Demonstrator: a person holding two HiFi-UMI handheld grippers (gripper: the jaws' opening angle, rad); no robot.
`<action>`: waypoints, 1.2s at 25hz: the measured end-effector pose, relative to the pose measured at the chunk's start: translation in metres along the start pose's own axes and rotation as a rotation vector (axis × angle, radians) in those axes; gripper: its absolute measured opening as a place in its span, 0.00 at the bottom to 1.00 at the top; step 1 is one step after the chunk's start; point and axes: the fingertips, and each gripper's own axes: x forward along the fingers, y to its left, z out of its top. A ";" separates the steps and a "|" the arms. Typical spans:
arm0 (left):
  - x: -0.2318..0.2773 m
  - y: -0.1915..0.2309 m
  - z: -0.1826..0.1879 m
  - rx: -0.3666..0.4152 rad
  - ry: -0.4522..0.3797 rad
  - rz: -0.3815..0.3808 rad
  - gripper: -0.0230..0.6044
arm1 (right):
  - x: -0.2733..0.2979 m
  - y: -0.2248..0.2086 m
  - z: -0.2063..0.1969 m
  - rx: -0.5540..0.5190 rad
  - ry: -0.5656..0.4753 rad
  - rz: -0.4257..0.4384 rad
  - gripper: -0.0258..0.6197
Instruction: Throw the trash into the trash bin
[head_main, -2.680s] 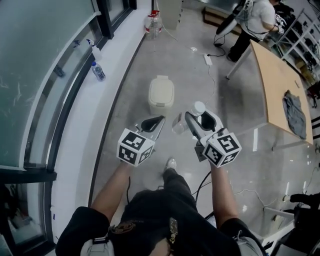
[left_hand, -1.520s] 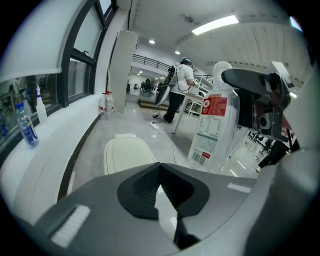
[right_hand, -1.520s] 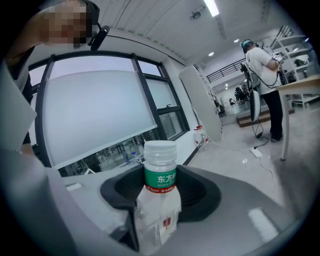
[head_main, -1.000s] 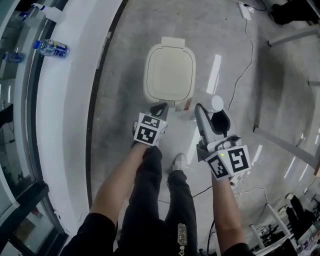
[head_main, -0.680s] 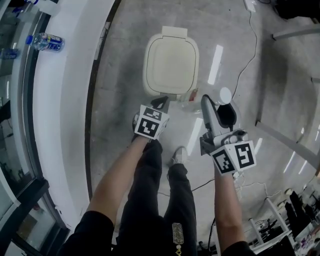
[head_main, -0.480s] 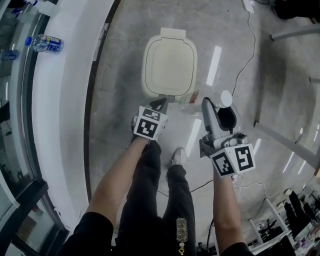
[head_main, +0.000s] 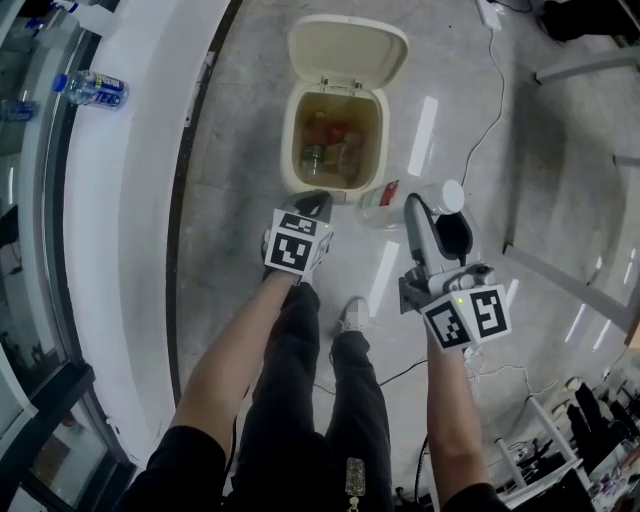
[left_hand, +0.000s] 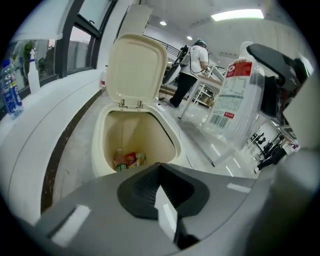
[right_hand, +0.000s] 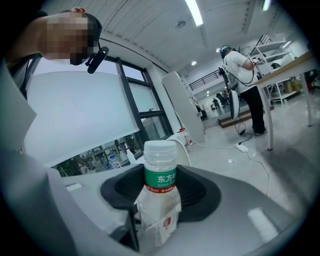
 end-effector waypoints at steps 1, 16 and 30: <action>-0.003 0.000 0.006 0.003 -0.011 -0.004 0.04 | 0.003 0.000 0.001 0.001 -0.001 -0.002 0.35; -0.041 0.053 0.057 0.069 -0.050 -0.045 0.04 | 0.100 -0.002 -0.037 -0.053 0.073 -0.028 0.35; -0.050 0.076 0.051 -0.039 -0.039 -0.009 0.04 | 0.191 -0.005 -0.168 -0.379 0.537 0.146 0.35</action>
